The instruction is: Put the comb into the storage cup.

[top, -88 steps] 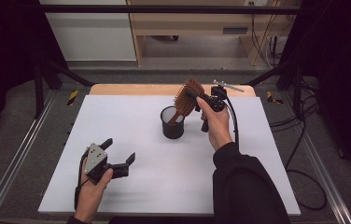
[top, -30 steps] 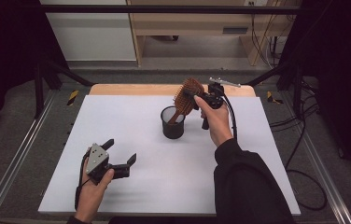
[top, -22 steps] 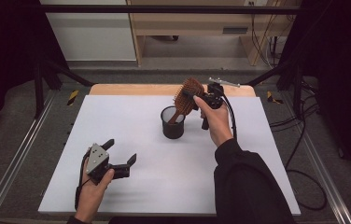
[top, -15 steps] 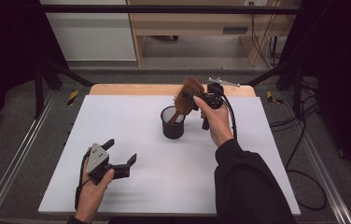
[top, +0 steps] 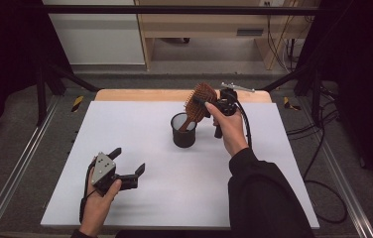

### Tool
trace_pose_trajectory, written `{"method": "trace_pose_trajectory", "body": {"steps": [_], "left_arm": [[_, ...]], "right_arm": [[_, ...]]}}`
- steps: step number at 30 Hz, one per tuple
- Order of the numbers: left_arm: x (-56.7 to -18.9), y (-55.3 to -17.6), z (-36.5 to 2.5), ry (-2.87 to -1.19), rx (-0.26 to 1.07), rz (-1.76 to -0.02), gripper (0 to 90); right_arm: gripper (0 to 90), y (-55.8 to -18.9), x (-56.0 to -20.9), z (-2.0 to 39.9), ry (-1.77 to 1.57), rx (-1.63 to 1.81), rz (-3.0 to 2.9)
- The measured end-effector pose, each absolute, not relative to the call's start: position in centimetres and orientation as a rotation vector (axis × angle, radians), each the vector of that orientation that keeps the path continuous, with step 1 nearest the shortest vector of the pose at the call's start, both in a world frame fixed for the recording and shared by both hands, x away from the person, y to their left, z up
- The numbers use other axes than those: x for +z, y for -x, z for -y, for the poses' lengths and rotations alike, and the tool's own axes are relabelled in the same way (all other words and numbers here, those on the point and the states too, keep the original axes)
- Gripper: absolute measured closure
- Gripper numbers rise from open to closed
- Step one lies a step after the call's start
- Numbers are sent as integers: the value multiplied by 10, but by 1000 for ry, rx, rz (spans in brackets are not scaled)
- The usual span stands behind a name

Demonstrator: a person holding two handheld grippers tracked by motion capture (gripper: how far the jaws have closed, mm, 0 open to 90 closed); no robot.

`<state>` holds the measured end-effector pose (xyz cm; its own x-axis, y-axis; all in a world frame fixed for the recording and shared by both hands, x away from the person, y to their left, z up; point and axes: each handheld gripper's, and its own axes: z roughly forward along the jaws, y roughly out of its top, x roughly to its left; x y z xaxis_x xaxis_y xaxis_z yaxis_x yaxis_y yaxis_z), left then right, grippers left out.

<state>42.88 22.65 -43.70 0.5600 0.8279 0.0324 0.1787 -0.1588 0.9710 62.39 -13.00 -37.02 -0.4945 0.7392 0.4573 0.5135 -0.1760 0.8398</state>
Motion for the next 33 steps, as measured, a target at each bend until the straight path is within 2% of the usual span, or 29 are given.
{"method": "trace_pose_trajectory", "body": {"steps": [33], "left_arm": [[-437,-429,-227,-1662,714,-854,22]], "right_arm": [[159,-621,-367,131,-1460,1710,-1884]]}}
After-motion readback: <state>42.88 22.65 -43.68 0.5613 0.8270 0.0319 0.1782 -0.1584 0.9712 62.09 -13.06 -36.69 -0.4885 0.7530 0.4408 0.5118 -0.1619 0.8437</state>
